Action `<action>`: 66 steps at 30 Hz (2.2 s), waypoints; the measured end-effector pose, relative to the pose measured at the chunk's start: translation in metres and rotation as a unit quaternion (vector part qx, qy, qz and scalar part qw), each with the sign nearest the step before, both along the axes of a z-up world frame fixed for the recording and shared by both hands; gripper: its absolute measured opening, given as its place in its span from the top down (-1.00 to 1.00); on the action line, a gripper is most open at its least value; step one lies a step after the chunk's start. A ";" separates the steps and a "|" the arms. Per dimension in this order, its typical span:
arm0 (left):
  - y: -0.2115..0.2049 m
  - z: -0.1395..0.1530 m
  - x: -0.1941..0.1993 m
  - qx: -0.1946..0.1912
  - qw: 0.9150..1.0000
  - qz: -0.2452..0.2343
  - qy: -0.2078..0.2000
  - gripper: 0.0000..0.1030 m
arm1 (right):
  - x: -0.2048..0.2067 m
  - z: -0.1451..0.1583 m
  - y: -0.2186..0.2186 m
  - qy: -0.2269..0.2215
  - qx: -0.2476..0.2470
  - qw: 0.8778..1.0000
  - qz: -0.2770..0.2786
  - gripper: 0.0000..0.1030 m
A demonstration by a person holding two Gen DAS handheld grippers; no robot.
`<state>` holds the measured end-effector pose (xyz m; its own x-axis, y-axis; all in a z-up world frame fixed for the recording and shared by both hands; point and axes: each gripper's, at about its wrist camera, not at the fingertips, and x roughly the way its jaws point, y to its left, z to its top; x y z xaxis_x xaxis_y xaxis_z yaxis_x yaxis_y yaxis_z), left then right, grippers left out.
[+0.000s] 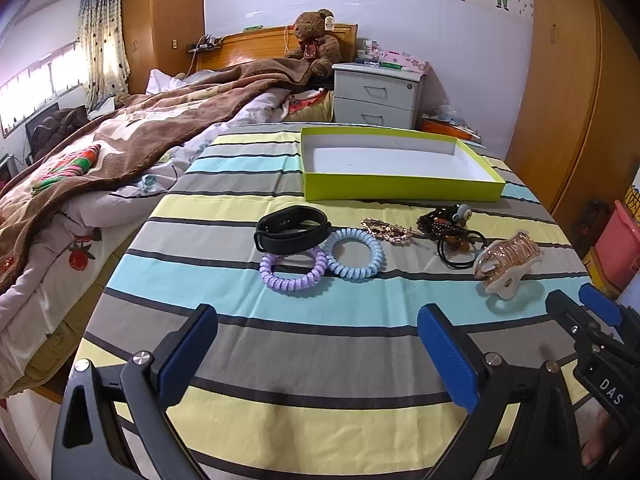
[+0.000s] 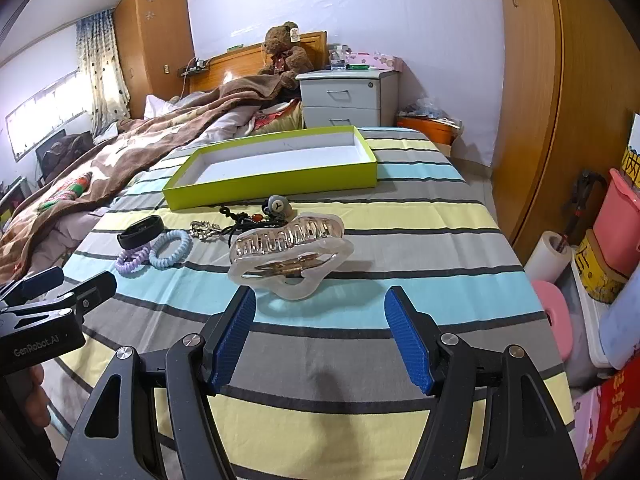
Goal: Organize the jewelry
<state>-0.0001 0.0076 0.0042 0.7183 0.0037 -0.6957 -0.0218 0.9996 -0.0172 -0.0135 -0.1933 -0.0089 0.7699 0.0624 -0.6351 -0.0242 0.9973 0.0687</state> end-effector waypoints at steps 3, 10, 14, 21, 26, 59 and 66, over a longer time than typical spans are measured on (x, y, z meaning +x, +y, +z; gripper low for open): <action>0.001 -0.001 -0.001 -0.003 1.000 0.001 0.001 -0.97 | -0.001 0.000 0.002 0.000 0.000 1.000 0.001 -0.31; 0.006 0.004 -0.001 -0.007 1.000 0.002 -0.001 -0.97 | -0.001 -0.001 0.003 0.000 0.000 1.000 0.001 -0.31; 0.007 0.004 -0.002 -0.008 1.000 0.004 -0.003 -0.97 | -0.001 0.000 0.002 0.000 0.000 1.000 0.001 -0.31; 0.005 0.004 0.000 -0.009 1.000 0.005 -0.002 -0.97 | -0.001 -0.001 0.003 0.000 -0.001 1.000 0.001 -0.31; 0.006 0.004 -0.001 -0.008 1.000 0.003 -0.001 -0.97 | -0.001 0.000 0.003 0.000 0.000 1.000 0.001 -0.31; 0.013 0.002 -0.002 -0.012 1.000 0.002 0.004 -0.97 | 0.003 -0.004 0.004 0.009 0.004 1.000 0.010 -0.31; 0.024 0.002 0.003 -0.053 0.998 -0.016 0.000 -0.97 | 0.012 -0.005 -0.002 0.016 0.046 0.999 0.024 -0.31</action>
